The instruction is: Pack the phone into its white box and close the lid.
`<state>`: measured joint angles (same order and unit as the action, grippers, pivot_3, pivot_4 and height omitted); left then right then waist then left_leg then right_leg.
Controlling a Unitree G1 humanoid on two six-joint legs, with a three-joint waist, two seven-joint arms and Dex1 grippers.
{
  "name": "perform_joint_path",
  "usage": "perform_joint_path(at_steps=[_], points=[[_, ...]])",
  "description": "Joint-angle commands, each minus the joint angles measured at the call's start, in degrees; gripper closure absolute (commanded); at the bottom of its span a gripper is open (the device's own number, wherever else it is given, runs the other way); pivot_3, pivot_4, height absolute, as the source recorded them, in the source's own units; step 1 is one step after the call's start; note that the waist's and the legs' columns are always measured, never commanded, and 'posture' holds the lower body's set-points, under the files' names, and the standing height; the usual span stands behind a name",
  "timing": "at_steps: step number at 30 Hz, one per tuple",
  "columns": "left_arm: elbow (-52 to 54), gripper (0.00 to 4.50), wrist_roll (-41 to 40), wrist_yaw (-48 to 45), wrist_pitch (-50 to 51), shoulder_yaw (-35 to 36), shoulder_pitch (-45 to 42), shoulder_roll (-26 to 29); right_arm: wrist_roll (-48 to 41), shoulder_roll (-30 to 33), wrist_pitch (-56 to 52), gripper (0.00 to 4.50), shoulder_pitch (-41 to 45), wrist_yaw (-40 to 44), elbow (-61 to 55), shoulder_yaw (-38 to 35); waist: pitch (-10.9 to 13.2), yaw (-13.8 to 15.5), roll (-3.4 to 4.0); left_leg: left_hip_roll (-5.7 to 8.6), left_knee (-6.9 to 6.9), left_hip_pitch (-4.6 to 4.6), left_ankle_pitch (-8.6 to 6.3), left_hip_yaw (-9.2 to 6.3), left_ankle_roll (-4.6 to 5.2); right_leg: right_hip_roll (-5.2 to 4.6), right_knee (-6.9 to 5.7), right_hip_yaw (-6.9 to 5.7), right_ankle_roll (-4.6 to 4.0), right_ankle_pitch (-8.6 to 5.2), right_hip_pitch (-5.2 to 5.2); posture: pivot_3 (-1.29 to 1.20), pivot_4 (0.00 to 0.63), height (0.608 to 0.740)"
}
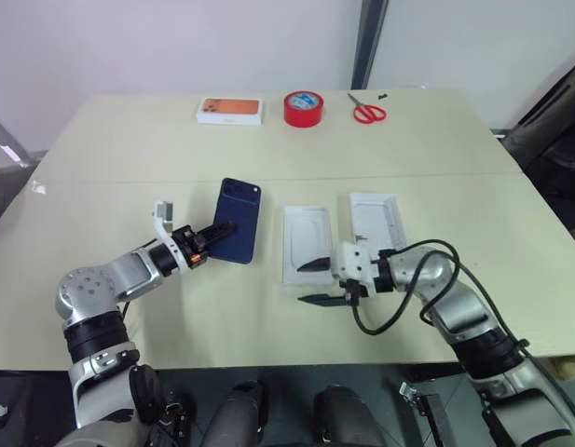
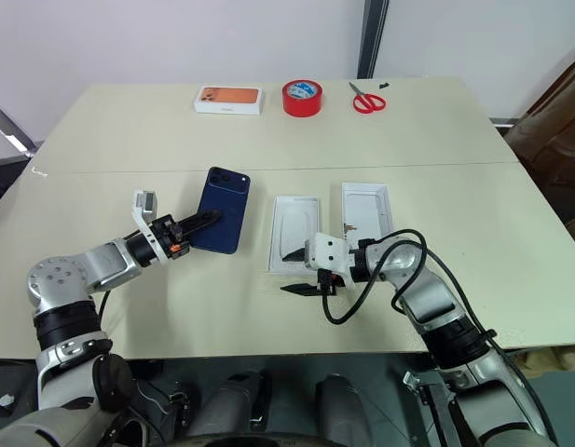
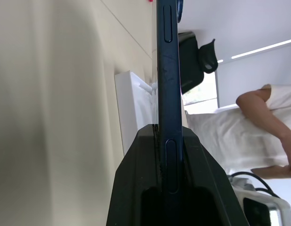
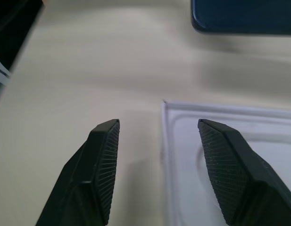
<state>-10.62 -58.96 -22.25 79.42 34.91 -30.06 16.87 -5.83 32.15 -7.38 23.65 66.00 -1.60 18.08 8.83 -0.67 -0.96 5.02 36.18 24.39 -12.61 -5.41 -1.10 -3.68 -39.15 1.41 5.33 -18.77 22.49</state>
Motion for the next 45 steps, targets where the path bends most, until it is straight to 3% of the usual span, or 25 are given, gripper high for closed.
perform_joint_path(at_steps=[1, 4, 8, 16, 24, 25, 26, 32, 38, 45], points=[[1.9, 4.50, -1.9, -1.0, -0.9, -0.5, -0.5, 0.9, 1.1, -0.1, 1.9, 1.65, 0.4, -0.3, 0.8, 0.8, 0.0, 0.0, 0.00, 0.00, 0.00, 0.00, 0.00, 0.01, 0.00, 0.00, 0.00, 0.01, 0.00, 0.00, 0.00, 0.00, 0.150, 0.734], [2.3, 4.50, -1.6, -1.5, -1.4, -1.5, 0.1, 1.1, 1.6, -0.1, 2.0, 2.45, 0.4, -0.2, 1.6, 1.4, 0.0, -0.1, 0.00, 0.00, 0.00, 0.00, 0.00, 0.01, -0.01, 0.00, 0.00, 0.00, 0.00, 0.00, 0.00, 0.00, 0.150, 0.734], [2.4, 4.50, -1.9, -1.5, -1.7, -2.1, 0.4, 1.4, 0.9, -0.4, 1.7, 4.47, 0.2, 0.0, 1.4, 1.2, 0.0, -0.1, 0.00, 0.00, 0.00, 0.00, 0.01, 0.01, -0.01, 0.00, 0.00, 0.00, 0.00, 0.00, 0.00, 0.00, 0.150, 0.734], [2.8, 4.50, -4.1, 2.0, -1.8, -0.7, -1.5, -0.3, 0.7, -2.4, 0.4, 4.47, 1.2, -1.5, 0.1, 1.3, 0.0, -0.1, -0.01, -0.01, 0.00, 0.00, 0.01, 0.01, -0.01, 0.00, 0.00, 0.00, 0.00, 0.00, 0.00, 0.00, 0.150, 0.734], [4.8, 4.50, -9.4, 8.0, -0.5, -0.4, -3.3, -3.4, 6.3, -8.6, -5.0, 4.47, 3.0, -8.9, 0.0, 5.0, 0.0, -0.2, -0.04, -0.01, -0.01, 0.00, 0.02, 0.01, -0.03, 0.00, -0.01, 0.01, 0.00, 0.00, 0.03, 0.00, 0.150, 0.734], [5.3, 4.50, -9.8, 8.3, -0.5, -0.8, -3.0, -3.7, 6.2, -9.1, -5.6, 3.81, 3.3, -9.3, 0.0, 5.0, 0.0, -0.2, -0.04, -0.01, -0.01, 0.00, 0.02, 0.01, -0.03, 0.01, -0.02, 0.01, 0.00, 0.00, 0.03, 0.00, 0.150, 0.734], [5.7, 4.50, -10.3, 8.7, -0.4, -1.1, -2.6, -4.0, 5.9, -9.5, -6.8, 3.52, 3.6, -9.4, -0.3, 4.8, 0.0, -0.1, -0.04, -0.01, -0.01, 0.00, 0.02, 0.01, -0.04, 0.01, -0.02, 0.00, 0.00, 0.00, 0.04, 0.00, 0.150, 0.734], [6.9, 4.50, -11.7, 9.5, -0.7, -2.4, -0.4, -4.4, 4.5, -7.7, -7.5, 0.53, 3.2, -8.0, -3.6, 4.0, 0.0, 0.0, -0.04, 0.00, 0.01, 0.00, 0.02, 0.01, -0.04, 0.01, -0.02, 0.01, 0.00, 0.00, 0.01, 0.00, 0.150, 0.734], [7.2, 4.50, -11.1, 9.7, -1.9, -4.2, 1.1, -4.9, -0.1, -0.5, -8.8, 0.53, 1.1, -4.4, -7.6, -1.5, 0.0, 0.1, -0.06, 0.01, 0.04, 0.00, 0.02, 0.01, -0.03, 0.01, 0.01, 0.00, 0.00, 0.00, -0.02, 0.00, 0.150, 0.734], [7.4, 4.50, -8.9, 10.0, -3.9, -8.0, 3.5, -6.0, 0.1, 5.1, -6.4, 0.53, 0.8, -4.8, -3.3, -5.8, 0.0, 0.0, -0.06, -0.01, -0.01, 0.00, 0.02, 0.01, -0.02, 0.01, 0.02, 0.01, 0.00, 0.00, -0.02, 0.00, 0.150, 0.734]])
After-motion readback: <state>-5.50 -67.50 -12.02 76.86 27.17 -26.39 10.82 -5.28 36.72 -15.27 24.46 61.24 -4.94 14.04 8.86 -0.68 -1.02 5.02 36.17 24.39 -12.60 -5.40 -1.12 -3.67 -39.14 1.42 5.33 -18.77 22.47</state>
